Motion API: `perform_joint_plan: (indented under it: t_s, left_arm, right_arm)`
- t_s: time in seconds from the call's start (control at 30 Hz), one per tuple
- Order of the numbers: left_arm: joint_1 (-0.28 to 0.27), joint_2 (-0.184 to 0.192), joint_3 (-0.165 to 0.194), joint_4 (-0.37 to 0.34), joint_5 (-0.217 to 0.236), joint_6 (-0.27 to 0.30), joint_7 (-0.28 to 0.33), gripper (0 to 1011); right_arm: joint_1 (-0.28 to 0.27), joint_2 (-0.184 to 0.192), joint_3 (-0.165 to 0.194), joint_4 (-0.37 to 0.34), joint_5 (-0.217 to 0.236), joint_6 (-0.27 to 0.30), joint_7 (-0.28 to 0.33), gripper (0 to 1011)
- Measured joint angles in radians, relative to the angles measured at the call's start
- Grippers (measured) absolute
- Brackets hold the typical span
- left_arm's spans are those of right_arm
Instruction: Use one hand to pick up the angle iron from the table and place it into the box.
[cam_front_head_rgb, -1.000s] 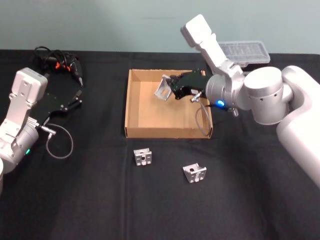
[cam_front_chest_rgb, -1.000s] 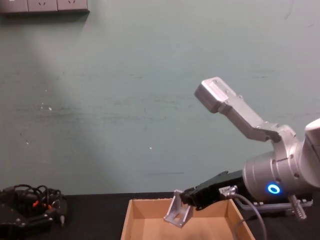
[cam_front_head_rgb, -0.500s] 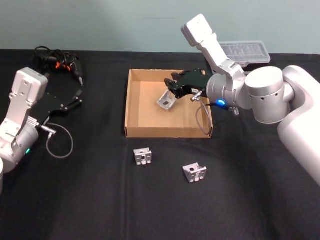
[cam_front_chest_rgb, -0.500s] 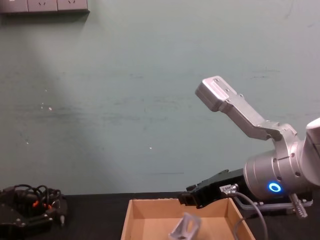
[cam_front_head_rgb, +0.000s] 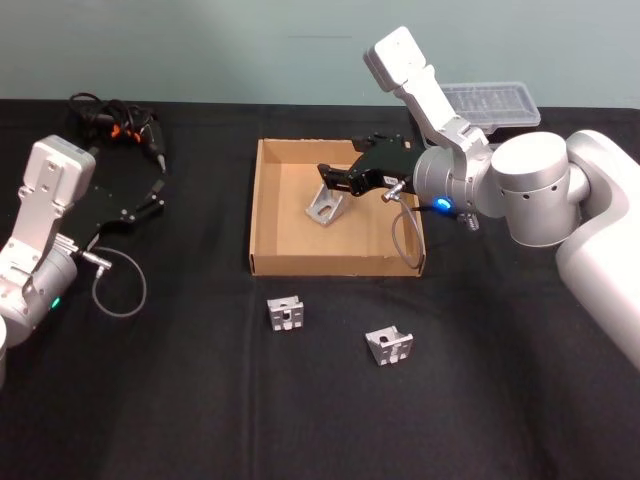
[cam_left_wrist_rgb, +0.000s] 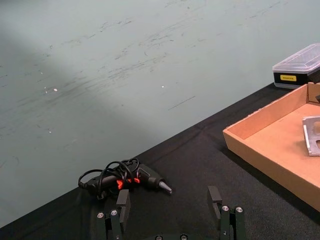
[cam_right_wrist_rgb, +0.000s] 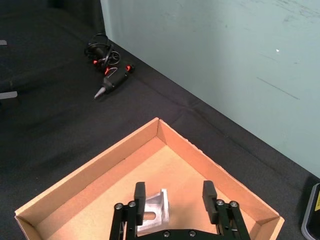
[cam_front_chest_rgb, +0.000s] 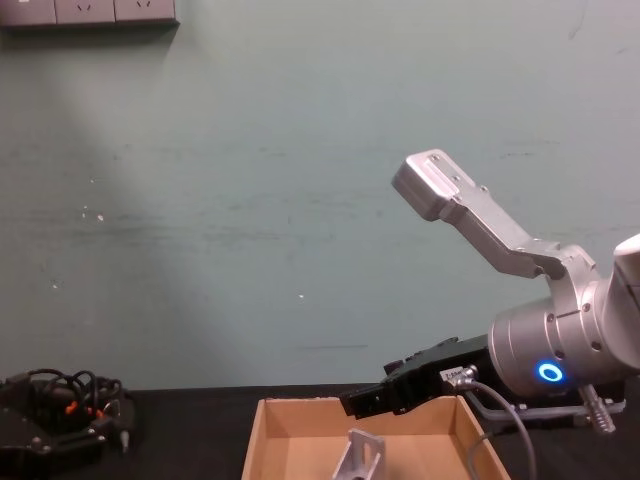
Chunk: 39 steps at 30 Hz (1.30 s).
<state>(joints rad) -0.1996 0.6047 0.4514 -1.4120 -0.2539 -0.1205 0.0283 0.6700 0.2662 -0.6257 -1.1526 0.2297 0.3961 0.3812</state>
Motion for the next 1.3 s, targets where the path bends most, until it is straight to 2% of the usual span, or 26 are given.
perform_joint_plan:
  t_s: [0.07,0.17,0.2,0.3,0.33,0.4,0.5,0.6,0.63,0.73,0.83,0.87,0.9,0.97,1.07,1.17,1.3]
  left_arm:
    - [0.000,0.000,0.000,0.000,0.000,0.000,0.000,1011]
    - [0.000,0.000,0.000,0.000,0.000,0.000,0.000,1011]
    - [0.000,0.000,0.000,0.000,0.000,0.000,0.000,1011]
    - [0.000,0.000,0.000,0.000,0.000,0.000,0.000,1011]
    - [0.000,0.000,0.000,0.000,0.000,0.000,0.000,1011]
    - [0.000,0.000,0.000,0.000,0.000,0.000,0.000,1011]
    - [0.000,0.000,0.000,0.000,0.000,0.000,0.000,1011]
    - [0.000,0.000,0.000,0.000,0.000,0.000,0.000,1011]
    - [0.000,0.000,0.000,0.000,0.000,0.000,0.000,1011]
    - [0.000,0.000,0.000,0.000,0.000,0.000,0.000,1011]
    - [0.000,0.000,0.000,0.000,0.000,0.000,0.000,1011]
    - [0.000,0.000,0.000,0.000,0.000,0.000,0.000,1011]
    - [0.000,0.000,0.000,0.000,0.000,0.000,0.000,1011]
    - [0.000,0.000,0.000,0.000,0.000,0.000,0.000,1011]
    - [0.000,0.000,0.000,0.000,0.000,0.000,0.000,1011]
    - [0.000,0.000,0.000,0.000,0.000,0.000,0.000,1011]
    - [0.000,0.000,0.000,0.000,0.000,0.000,0.000,1011]
  right_arm:
    - [0.000,0.000,0.000,0.000,0.000,0.000,0.000,788]
    - [-0.021,0.015,0.018,-0.029,0.003,-0.016,-0.001,841]
    - [-0.045,0.029,0.034,-0.059,0.008,-0.029,-0.001,901]
    - [-0.086,0.056,0.061,-0.117,0.023,-0.048,0.003,948]
    - [-0.116,0.077,0.077,-0.158,0.033,-0.058,0.013,992]
    - [-0.145,0.097,0.093,-0.199,0.044,-0.067,0.026,1003]
    - [-0.219,0.152,0.129,-0.289,0.072,-0.091,0.061,1002]
    - [-0.263,0.186,0.153,-0.336,0.095,-0.108,0.082,1003]
    - [-0.291,0.209,0.167,-0.363,0.110,-0.125,0.095,1003]
    - [-0.330,0.250,0.186,-0.397,0.131,-0.158,0.125,1003]
    - [-0.384,0.323,0.207,-0.433,0.161,-0.229,0.188,1003]
    - [-0.384,0.323,0.207,-0.433,0.161,-0.229,0.188,1003]
    - [-0.404,0.355,0.215,-0.438,0.173,-0.255,0.215,1003]
    - [-0.427,0.395,0.222,-0.439,0.185,-0.289,0.246,1003]
    - [-0.444,0.434,0.228,-0.421,0.198,-0.329,0.284,1003]
    - [-0.445,0.459,0.228,-0.400,0.214,-0.357,0.328,1003]
    - [-0.415,0.498,0.211,-0.337,0.251,-0.406,0.450,1003]
